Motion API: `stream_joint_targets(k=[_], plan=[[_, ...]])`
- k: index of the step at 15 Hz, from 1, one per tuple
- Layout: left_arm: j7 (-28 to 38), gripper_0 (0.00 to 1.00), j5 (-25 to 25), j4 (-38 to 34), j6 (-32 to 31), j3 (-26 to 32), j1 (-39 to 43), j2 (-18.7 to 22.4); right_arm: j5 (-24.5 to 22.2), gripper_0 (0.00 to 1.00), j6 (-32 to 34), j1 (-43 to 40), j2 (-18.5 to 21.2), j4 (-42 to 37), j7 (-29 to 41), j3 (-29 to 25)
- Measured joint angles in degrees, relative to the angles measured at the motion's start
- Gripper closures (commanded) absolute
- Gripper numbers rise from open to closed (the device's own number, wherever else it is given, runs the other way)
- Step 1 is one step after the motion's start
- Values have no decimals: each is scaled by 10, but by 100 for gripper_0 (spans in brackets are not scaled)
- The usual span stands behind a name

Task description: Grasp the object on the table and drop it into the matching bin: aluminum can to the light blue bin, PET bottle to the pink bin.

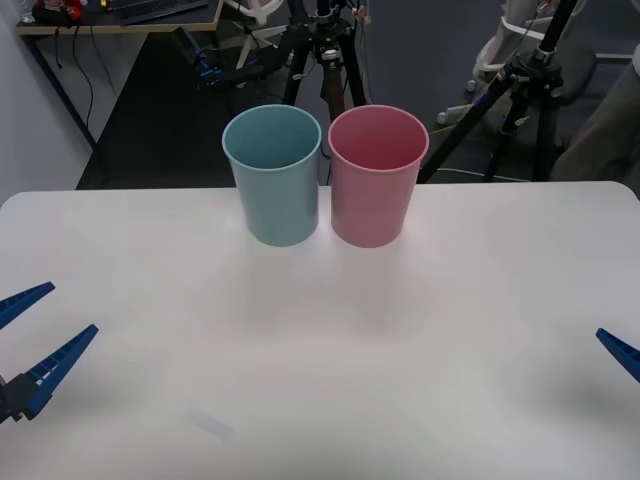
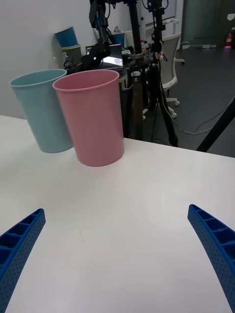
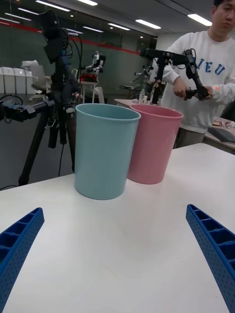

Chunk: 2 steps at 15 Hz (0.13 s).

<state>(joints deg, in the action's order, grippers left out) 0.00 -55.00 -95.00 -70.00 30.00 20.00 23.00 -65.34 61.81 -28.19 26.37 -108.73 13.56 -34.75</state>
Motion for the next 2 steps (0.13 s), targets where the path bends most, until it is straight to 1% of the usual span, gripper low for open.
stream_joint_targets(k=[2], plan=[[0, 0, 0, 0, 0, 0, 0, 0, 4, 0, 5, -3, 0, 0, -2, 0]])
